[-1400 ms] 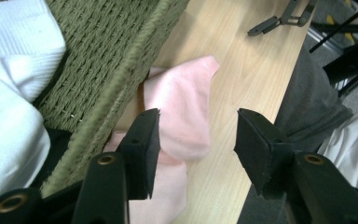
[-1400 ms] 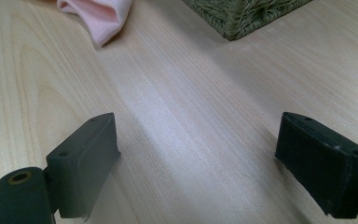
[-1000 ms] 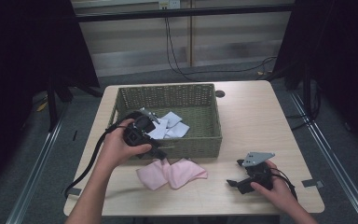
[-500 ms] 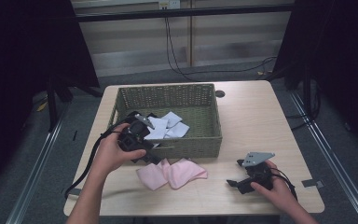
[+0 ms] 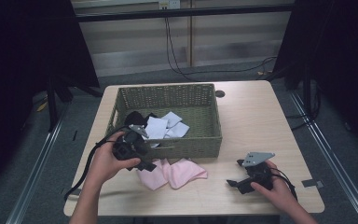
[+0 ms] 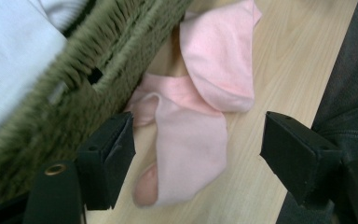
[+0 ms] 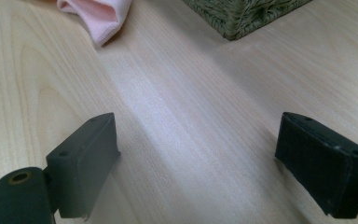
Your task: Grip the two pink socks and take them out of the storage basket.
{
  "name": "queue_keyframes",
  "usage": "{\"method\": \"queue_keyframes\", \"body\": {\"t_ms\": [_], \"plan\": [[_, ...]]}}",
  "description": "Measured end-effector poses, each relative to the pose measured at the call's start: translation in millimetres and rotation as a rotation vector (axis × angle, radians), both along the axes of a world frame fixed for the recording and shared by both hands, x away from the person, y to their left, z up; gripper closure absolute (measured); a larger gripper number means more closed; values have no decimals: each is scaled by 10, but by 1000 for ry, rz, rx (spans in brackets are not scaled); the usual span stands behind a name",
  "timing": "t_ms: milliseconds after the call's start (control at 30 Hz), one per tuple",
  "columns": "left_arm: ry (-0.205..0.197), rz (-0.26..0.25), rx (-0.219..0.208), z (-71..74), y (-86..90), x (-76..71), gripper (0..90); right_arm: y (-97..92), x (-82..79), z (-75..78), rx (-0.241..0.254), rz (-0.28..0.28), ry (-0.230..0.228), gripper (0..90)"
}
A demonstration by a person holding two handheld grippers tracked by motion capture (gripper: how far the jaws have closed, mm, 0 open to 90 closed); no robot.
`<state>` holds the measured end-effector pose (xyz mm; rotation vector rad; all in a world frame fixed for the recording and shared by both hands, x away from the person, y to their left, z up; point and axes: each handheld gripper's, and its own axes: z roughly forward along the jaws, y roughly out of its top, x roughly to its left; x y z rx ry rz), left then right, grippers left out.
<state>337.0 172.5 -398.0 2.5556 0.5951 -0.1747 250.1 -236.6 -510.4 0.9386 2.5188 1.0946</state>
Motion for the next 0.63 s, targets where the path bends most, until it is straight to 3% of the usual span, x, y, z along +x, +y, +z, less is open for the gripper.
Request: {"method": "queue_keyframes", "body": {"t_ms": [633], "plan": [[0, 25, 27, -307, 152, -168, 255, 0, 0, 0, 0, 0, 0, 121]]}}
